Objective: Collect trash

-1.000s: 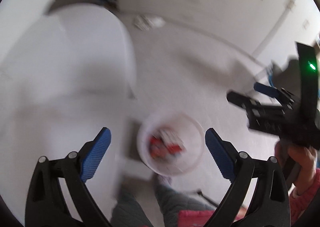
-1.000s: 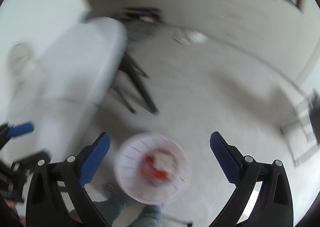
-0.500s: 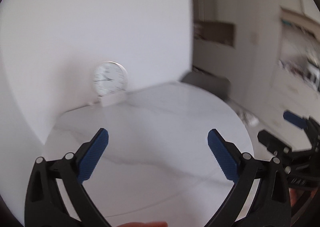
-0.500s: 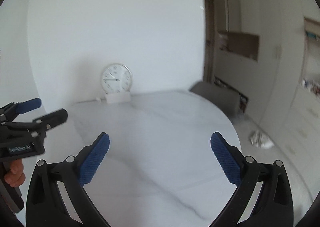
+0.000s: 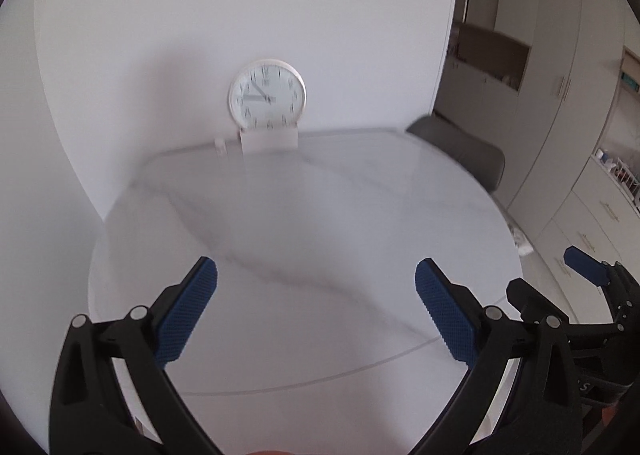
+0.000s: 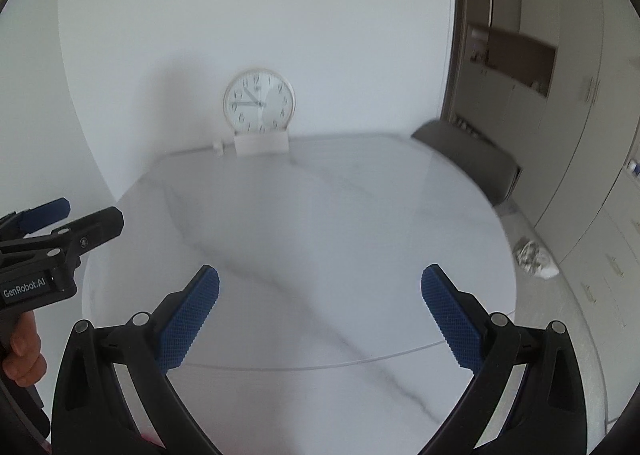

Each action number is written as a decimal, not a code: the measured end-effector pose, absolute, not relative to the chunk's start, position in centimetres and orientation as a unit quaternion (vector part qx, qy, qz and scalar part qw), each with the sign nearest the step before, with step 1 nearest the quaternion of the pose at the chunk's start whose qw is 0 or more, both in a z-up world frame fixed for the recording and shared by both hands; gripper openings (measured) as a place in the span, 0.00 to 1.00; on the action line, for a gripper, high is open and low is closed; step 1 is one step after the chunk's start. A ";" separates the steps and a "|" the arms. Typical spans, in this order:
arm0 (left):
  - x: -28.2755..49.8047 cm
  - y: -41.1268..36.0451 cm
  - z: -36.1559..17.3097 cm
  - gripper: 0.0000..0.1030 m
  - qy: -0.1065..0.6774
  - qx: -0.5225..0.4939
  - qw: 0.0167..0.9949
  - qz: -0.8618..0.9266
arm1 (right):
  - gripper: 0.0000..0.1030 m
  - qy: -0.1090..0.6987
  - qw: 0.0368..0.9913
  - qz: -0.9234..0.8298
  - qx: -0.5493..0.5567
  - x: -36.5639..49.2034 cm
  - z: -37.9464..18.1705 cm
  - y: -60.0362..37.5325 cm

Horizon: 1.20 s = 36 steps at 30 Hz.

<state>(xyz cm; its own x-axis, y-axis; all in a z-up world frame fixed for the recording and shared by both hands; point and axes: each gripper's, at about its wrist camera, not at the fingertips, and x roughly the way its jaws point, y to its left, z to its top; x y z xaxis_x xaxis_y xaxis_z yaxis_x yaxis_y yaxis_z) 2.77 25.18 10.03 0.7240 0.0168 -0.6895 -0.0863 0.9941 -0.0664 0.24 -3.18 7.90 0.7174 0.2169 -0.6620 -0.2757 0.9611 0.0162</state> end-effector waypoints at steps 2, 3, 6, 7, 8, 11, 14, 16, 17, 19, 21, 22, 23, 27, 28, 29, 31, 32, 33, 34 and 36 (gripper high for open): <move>3.1 25.2 9.5 0.92 0.378 -0.048 0.924 0.031 | 0.98 0.362 0.922 0.134 -0.044 0.6 7.3 -3.0; 3.3 25.1 9.3 0.92 0.380 -0.048 0.923 0.032 | 0.98 0.363 0.921 0.134 -0.046 0.6 7.2 -2.9; 3.2 24.8 8.9 0.92 0.383 -0.050 0.922 0.034 | 0.98 0.367 0.919 0.136 -0.045 0.9 6.9 -2.8; 3.1 24.8 9.0 0.92 0.384 -0.051 0.921 0.034 | 0.98 0.368 0.919 0.137 -0.044 1.0 6.8 -2.7; 2.6 24.7 9.1 0.92 0.385 -0.050 0.921 0.035 | 0.98 0.368 0.919 0.137 -0.043 1.1 6.7 -2.8; 2.6 24.7 9.0 0.92 0.389 -0.048 0.919 0.036 | 0.98 0.370 0.918 0.137 -0.041 1.2 6.6 -2.9; 2.7 24.6 8.7 0.92 0.393 -0.050 0.918 0.035 | 0.98 0.373 0.917 0.136 -0.039 1.3 6.4 -3.0; 2.8 24.6 8.6 0.92 0.395 -0.050 0.917 0.036 | 0.98 0.373 0.917 0.134 -0.040 1.4 6.4 -3.0; 2.9 24.6 8.5 0.92 0.396 -0.050 0.916 0.036 | 0.98 0.374 0.917 0.134 -0.040 1.3 6.4 -3.0; 2.9 24.6 8.4 0.92 0.397 -0.051 0.916 0.034 | 0.98 0.375 0.917 0.133 -0.040 1.4 6.3 -3.0; 2.8 24.5 8.4 0.92 0.397 -0.051 0.916 0.032 | 0.98 0.375 0.917 0.132 -0.040 1.3 6.3 -3.0; 2.8 24.4 8.4 0.92 0.397 -0.050 0.916 0.031 | 0.98 0.374 0.917 0.131 -0.039 1.3 6.3 -3.1; 2.8 24.4 8.4 0.92 0.397 -0.049 0.916 0.030 | 0.98 0.375 0.917 0.130 -0.039 1.3 6.3 -3.1; 2.9 24.4 8.3 0.92 0.399 -0.049 0.915 0.028 | 0.98 0.377 0.917 0.126 -0.036 1.2 6.2 -3.2; 2.8 24.4 8.3 0.92 0.399 -0.049 0.915 0.028 | 0.98 0.377 0.917 0.125 -0.036 1.2 6.2 -3.2; 2.9 24.5 8.2 0.92 0.399 -0.049 0.915 0.028 | 0.98 0.377 0.917 0.124 -0.036 1.2 6.2 -3.2; 2.8 24.6 8.2 0.92 0.400 -0.052 0.915 0.027 | 0.98 0.377 0.917 0.122 -0.036 1.2 6.3 -3.2; 2.8 24.6 8.2 0.92 0.400 -0.053 0.915 0.027 | 0.98 0.377 0.917 0.122 -0.036 1.3 6.3 -3.1; 2.9 24.6 8.2 0.92 0.400 -0.054 0.914 0.027 | 0.98 0.377 0.918 0.121 -0.037 1.2 6.3 -3.1; 2.9 24.6 8.2 0.92 0.400 -0.054 0.914 0.026 | 0.98 0.377 0.918 0.121 -0.037 1.2 6.4 -3.1; 2.9 24.6 8.2 0.92 0.400 -0.054 0.914 0.026 | 0.98 0.378 0.917 0.121 -0.037 1.2 6.3 -3.1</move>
<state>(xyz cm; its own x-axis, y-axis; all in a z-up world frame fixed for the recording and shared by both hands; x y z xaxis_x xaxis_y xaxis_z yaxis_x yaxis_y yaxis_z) 2.95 24.62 8.21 0.6783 0.0046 -0.7347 -0.0903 0.9929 -0.0772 1.25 -3.07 6.35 0.6856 0.1938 -0.7017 -0.2499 0.9680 0.0232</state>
